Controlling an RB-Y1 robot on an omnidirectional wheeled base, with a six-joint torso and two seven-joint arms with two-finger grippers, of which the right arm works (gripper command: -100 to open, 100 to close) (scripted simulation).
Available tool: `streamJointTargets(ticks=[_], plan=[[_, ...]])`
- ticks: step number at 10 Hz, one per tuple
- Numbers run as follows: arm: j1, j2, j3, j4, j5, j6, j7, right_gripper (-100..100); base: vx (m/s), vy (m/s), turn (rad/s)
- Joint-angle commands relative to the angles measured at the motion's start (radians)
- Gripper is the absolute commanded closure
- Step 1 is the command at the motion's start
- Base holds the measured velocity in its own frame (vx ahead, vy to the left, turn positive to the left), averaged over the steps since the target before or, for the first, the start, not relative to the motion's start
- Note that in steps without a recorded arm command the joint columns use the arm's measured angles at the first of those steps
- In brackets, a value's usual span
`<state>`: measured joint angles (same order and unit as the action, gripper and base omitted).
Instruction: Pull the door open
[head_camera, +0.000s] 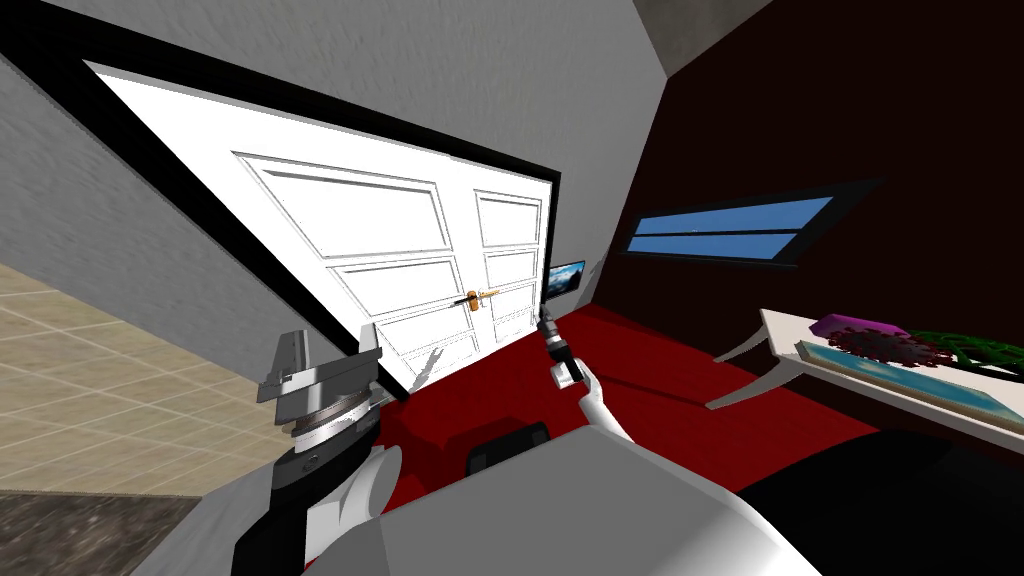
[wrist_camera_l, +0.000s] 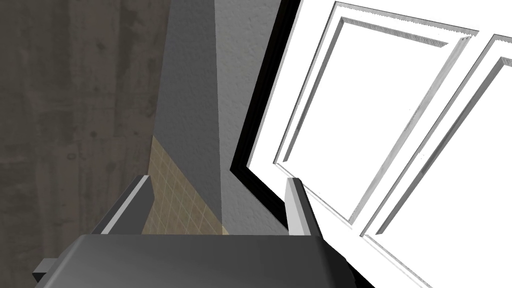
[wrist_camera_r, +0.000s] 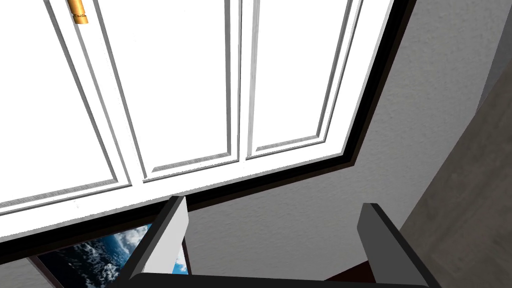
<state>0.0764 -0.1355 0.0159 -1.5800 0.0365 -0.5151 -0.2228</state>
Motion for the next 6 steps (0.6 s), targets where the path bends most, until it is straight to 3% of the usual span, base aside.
streamJointTargets(ticks=[1,3,4,6], plan=[[-0.013,-0.002,0.0,0.028,0.003,-0.003,-0.005,-100,0.045,0.033,0.01],[-0.055,-0.015,0.002,0.089,0.015,-0.008,-0.024,-100,0.073,0.058,0.029],[-0.055,-0.015,0.002,0.103,0.015,-0.008,-0.024,-100,0.067,0.043,0.011],[-0.096,-0.028,0.003,0.177,0.028,-0.012,-0.043,-100,0.072,0.05,0.026]])
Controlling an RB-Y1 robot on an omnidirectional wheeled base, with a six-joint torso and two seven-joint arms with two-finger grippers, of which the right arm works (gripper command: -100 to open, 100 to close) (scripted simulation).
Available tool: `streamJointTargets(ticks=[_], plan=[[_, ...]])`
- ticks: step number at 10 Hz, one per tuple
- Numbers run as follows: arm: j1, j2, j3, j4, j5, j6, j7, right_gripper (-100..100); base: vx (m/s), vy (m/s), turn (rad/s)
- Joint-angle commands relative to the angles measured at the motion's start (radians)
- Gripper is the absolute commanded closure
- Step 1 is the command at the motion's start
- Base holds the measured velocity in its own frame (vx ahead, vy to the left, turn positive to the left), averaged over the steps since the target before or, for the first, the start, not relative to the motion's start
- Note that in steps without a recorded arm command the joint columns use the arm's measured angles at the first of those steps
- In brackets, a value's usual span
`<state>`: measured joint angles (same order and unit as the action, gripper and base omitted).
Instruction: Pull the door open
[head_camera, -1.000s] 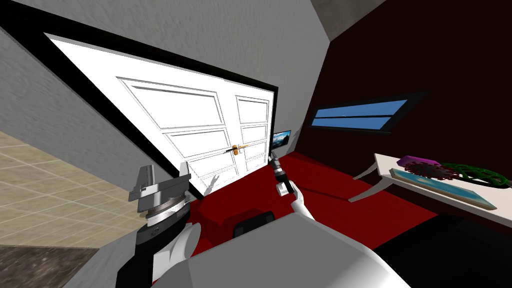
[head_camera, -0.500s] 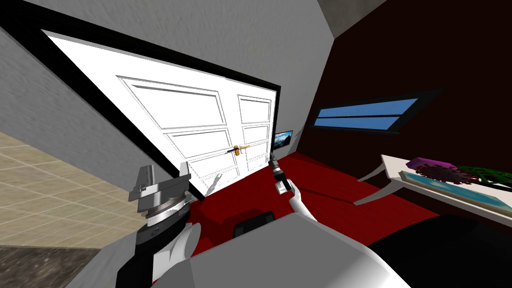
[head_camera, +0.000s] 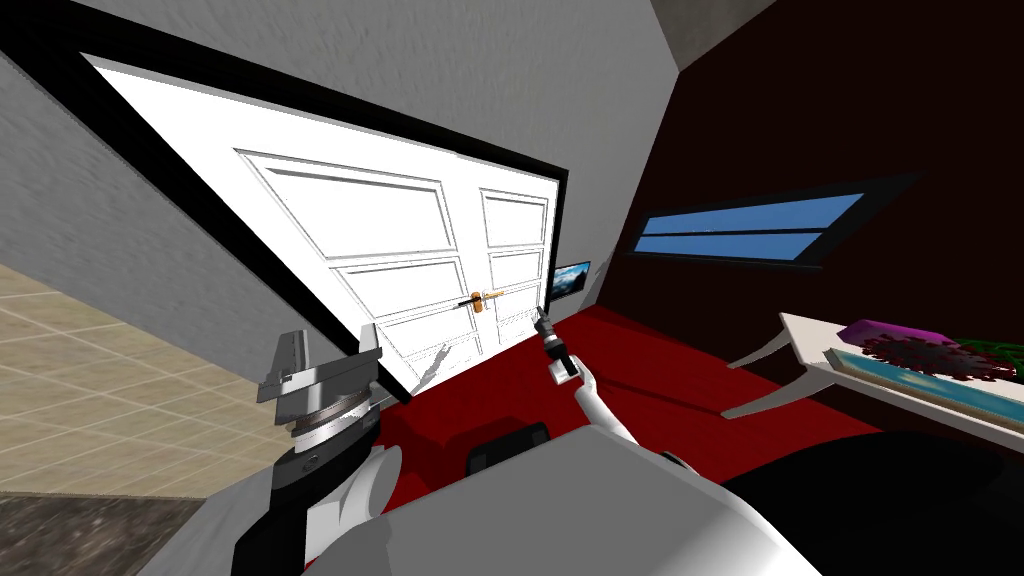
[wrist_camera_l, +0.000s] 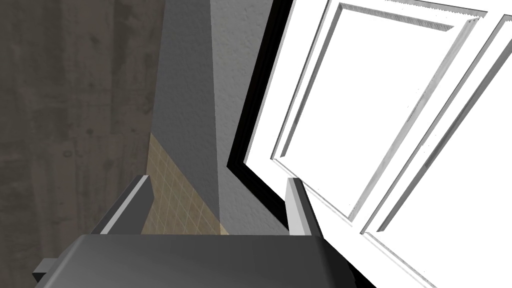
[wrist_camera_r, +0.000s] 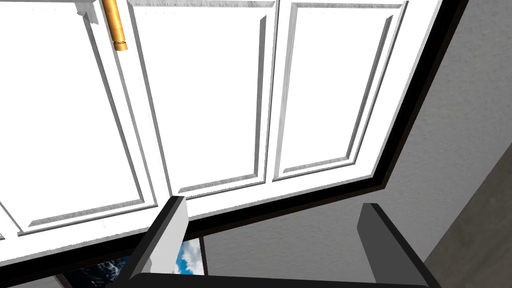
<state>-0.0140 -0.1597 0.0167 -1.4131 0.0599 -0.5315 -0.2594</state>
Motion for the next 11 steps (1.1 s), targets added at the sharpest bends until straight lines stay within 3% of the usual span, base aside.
streamJointTargets(ticks=[1,2,3,5,6,9,10,11], plan=[[-0.026,-0.01,0.003,0.048,0.01,0.002,-0.016,-100,0.105,0.081,0.038],[-0.047,-0.016,0.004,0.078,0.017,0.0,-0.026,-100,0.107,0.071,0.03],[-0.047,-0.016,0.004,0.085,0.017,0.0,-0.026,-100,0.081,0.037,0.01],[-0.087,-0.027,0.005,0.148,0.028,-0.005,-0.045,-100,0.085,0.039,0.03],[-0.087,-0.027,0.005,0.158,0.028,-0.005,-0.045,-100,0.066,0.036,0.012],[-0.147,-0.044,0.007,0.257,0.046,-0.011,-0.072,-100,0.073,0.059,0.03],[-0.147,-0.044,0.007,0.266,0.046,-0.011,-0.072,-100,0.069,0.053,0.002],[-0.166,-0.05,0.008,0.3,0.052,-0.013,-0.081,-100,0.057,0.04,0.021]])
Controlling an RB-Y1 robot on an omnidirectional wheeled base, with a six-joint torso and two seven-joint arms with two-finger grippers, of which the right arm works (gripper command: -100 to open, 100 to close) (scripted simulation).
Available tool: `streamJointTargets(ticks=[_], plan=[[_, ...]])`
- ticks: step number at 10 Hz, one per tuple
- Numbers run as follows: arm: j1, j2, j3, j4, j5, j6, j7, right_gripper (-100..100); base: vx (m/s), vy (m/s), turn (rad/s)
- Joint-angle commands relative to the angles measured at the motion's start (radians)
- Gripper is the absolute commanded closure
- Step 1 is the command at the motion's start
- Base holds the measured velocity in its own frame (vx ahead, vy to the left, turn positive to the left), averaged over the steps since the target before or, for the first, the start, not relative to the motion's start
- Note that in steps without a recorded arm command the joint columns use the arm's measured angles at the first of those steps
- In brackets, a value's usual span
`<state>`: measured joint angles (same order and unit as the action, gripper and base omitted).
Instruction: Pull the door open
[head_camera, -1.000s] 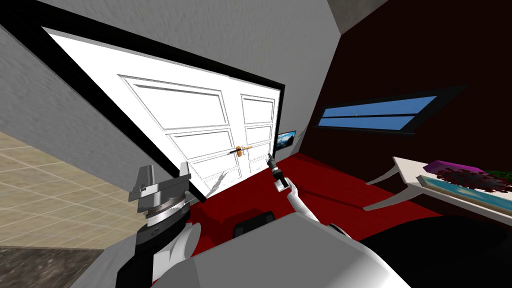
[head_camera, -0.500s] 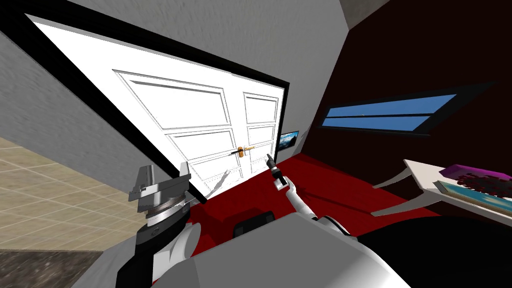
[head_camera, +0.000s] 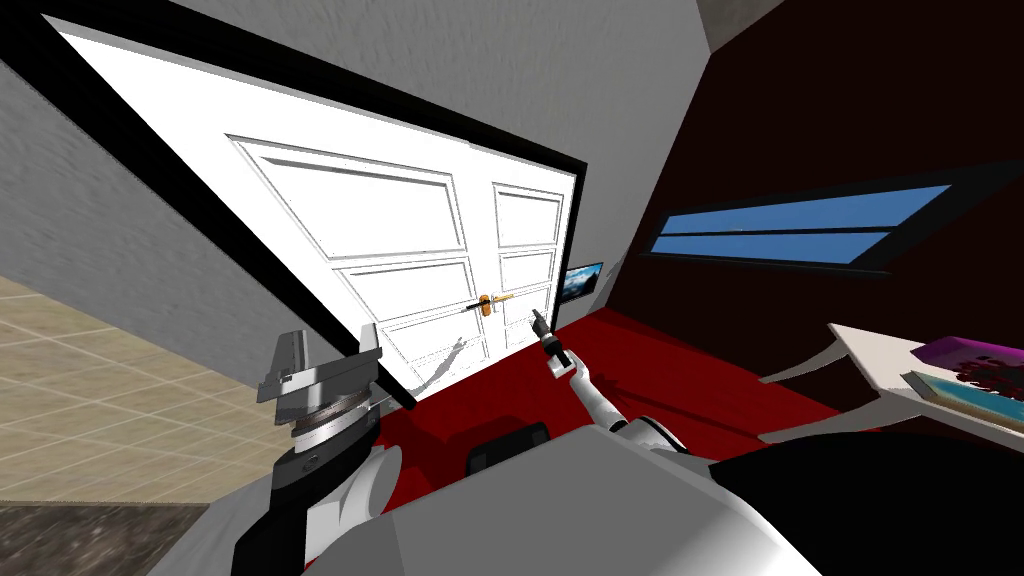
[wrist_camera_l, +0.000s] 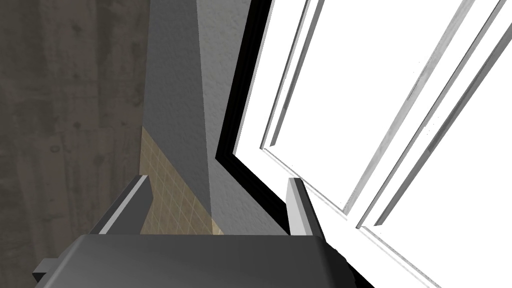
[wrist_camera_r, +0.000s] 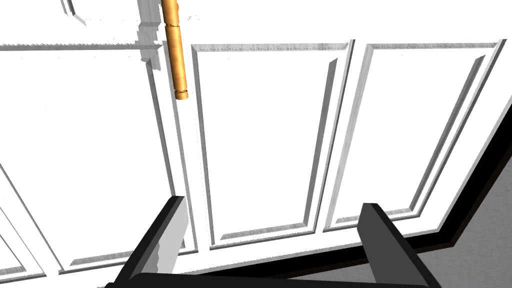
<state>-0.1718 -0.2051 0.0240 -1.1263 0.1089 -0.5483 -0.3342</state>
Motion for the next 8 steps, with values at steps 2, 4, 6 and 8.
streamJointTargets(ticks=[2,4,6,8], plan=[[-0.046,-0.015,0.002,0.074,0.014,0.0,-0.024,-100,0.1,0.044,0.033],[-0.065,-0.02,0.003,0.115,0.019,-0.002,-0.033,-100,0.068,0.039,0.012],[-0.099,-0.029,0.004,0.171,0.03,-0.006,-0.049,-100,0.085,0.06,0.029],[-0.134,-0.038,0.005,0.233,0.04,-0.01,-0.064,-100,0.098,0.048,0.029]])
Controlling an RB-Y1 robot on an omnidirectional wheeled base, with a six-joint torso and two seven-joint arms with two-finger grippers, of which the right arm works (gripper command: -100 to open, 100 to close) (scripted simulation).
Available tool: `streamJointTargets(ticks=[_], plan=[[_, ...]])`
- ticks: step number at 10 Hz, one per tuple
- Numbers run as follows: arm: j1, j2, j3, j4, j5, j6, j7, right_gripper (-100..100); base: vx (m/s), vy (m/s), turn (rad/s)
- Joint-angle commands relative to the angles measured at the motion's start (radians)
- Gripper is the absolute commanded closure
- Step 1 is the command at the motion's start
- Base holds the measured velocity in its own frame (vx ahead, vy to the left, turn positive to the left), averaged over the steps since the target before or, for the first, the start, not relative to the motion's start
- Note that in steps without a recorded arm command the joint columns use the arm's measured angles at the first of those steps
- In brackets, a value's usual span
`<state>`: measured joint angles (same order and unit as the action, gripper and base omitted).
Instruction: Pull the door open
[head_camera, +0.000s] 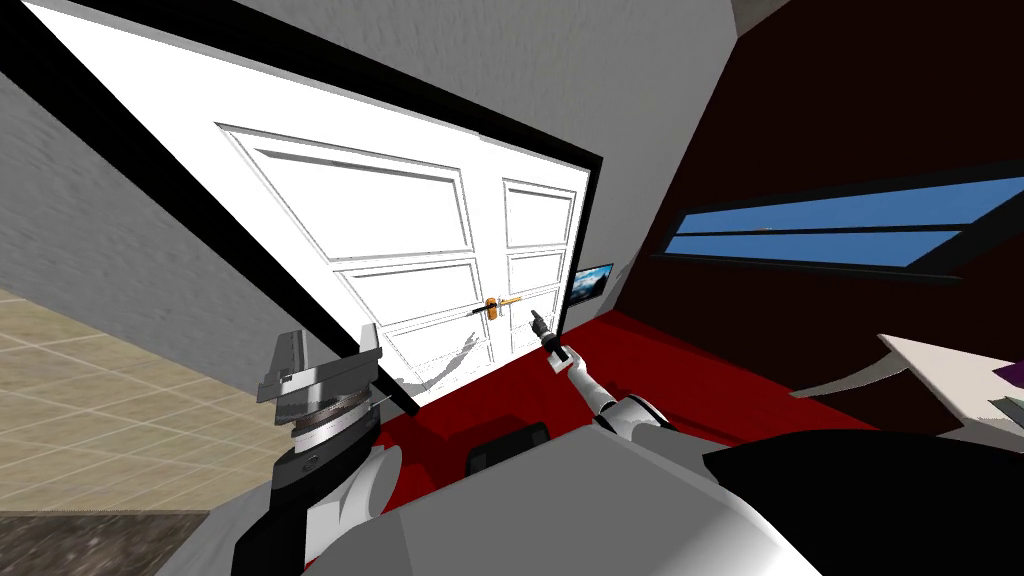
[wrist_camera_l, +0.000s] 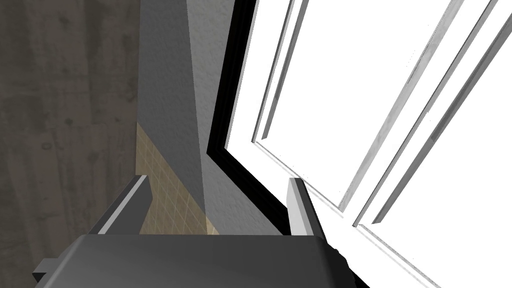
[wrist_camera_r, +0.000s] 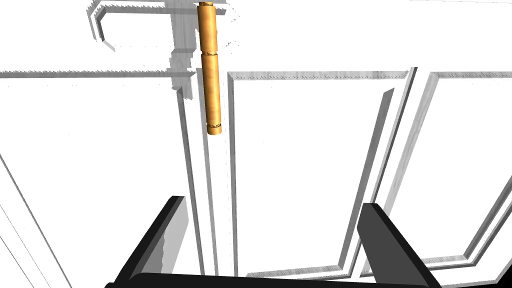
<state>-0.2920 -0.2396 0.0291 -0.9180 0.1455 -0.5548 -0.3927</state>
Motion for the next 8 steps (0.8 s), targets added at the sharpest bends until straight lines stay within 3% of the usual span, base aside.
streamJointTargets(ticks=[1,8], plan=[[-0.013,-0.003,0.0,0.031,0.003,-0.003,-0.006,-100,0.074,0.03,0.012],[-0.109,-0.028,0.003,0.203,0.031,-0.014,-0.05,-100,0.081,0.041,0.021]])
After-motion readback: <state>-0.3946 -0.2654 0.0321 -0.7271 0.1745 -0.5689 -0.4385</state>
